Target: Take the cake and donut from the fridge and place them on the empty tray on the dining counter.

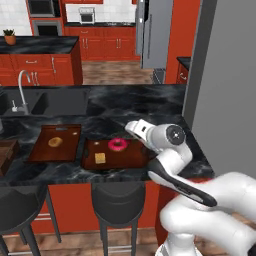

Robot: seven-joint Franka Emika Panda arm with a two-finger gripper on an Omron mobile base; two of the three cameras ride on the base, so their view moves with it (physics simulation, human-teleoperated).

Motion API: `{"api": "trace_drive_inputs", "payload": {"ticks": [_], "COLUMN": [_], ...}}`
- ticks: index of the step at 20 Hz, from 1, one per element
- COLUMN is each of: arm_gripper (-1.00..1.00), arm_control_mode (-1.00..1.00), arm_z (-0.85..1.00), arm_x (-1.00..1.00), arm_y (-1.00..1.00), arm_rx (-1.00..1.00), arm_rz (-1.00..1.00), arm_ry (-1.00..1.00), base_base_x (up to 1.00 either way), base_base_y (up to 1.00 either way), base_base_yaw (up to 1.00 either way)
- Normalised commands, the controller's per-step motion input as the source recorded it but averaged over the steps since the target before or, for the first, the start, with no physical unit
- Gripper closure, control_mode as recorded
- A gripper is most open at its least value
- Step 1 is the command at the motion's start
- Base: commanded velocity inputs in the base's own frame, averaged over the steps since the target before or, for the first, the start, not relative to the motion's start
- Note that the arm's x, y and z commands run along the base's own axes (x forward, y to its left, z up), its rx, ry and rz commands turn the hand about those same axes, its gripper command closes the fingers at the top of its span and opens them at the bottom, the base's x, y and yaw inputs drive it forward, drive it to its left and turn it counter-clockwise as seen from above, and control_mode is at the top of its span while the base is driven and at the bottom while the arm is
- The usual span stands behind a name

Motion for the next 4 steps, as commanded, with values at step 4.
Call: {"api": "trace_drive_inputs", "payload": {"ticks": [4], "arm_gripper": [-1.00], "arm_control_mode": [-1.00], "arm_z": [0.18], "arm_x": [-0.86], "arm_y": [-0.18], "arm_rx": [0.00], "arm_rz": [-0.12], "arm_ry": [0.32], "base_base_x": [0.00], "base_base_y": [0.00], "base_base_yaw": [0.00]}}
